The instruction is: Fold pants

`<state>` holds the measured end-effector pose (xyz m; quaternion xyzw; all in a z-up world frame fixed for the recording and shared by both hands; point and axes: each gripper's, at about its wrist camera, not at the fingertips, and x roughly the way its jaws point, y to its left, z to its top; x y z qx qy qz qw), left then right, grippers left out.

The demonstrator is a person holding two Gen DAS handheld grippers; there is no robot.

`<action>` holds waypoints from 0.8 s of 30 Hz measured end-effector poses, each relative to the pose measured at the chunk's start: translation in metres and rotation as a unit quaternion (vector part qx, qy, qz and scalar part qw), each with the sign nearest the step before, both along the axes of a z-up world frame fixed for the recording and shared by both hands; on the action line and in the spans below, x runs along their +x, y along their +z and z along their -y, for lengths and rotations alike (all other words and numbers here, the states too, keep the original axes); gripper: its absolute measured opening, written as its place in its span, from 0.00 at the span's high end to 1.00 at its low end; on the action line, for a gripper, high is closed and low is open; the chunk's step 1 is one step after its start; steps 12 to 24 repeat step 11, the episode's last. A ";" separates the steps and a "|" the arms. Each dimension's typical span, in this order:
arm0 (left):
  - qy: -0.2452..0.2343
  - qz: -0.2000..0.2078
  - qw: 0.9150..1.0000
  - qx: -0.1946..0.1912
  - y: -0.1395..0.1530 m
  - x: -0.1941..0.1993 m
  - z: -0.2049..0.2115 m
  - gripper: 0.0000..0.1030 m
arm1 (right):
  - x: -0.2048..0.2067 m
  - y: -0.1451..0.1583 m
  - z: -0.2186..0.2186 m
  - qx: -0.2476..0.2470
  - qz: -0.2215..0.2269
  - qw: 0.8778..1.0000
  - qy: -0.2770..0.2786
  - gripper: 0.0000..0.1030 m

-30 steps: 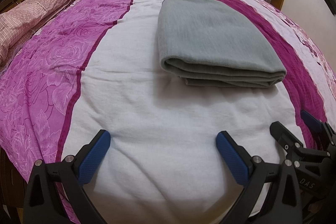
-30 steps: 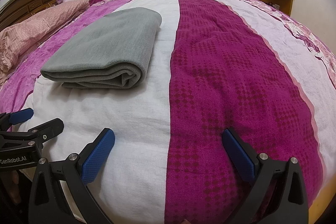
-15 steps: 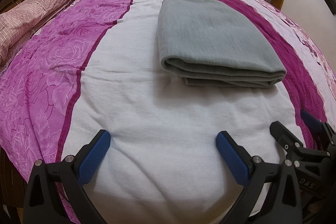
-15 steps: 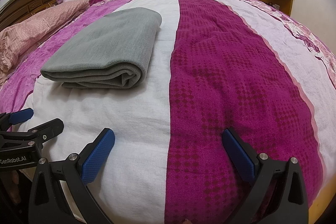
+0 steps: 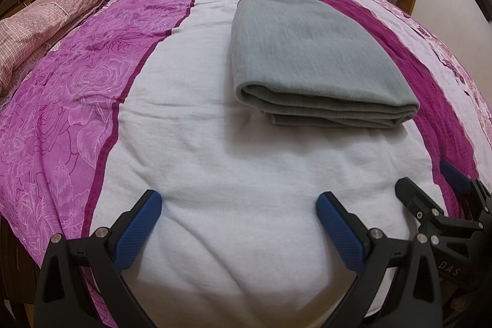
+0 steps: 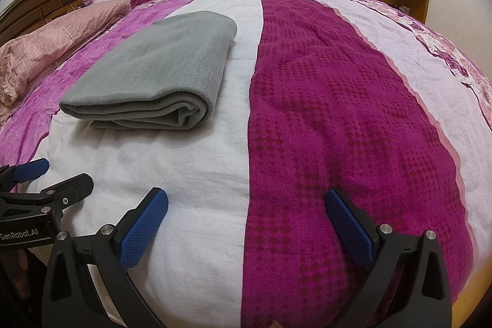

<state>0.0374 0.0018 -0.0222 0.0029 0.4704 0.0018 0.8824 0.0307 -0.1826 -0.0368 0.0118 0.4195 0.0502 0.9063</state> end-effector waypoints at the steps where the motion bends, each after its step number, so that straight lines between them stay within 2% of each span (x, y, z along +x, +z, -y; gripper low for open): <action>1: 0.000 0.000 1.000 0.000 0.000 0.000 0.000 0.00 | 0.000 0.000 0.000 0.000 0.000 1.000 0.000 0.04; 24: -0.003 -0.002 1.000 0.002 -0.002 -0.001 0.000 0.00 | 0.000 0.000 0.000 0.000 0.000 1.000 0.000 0.04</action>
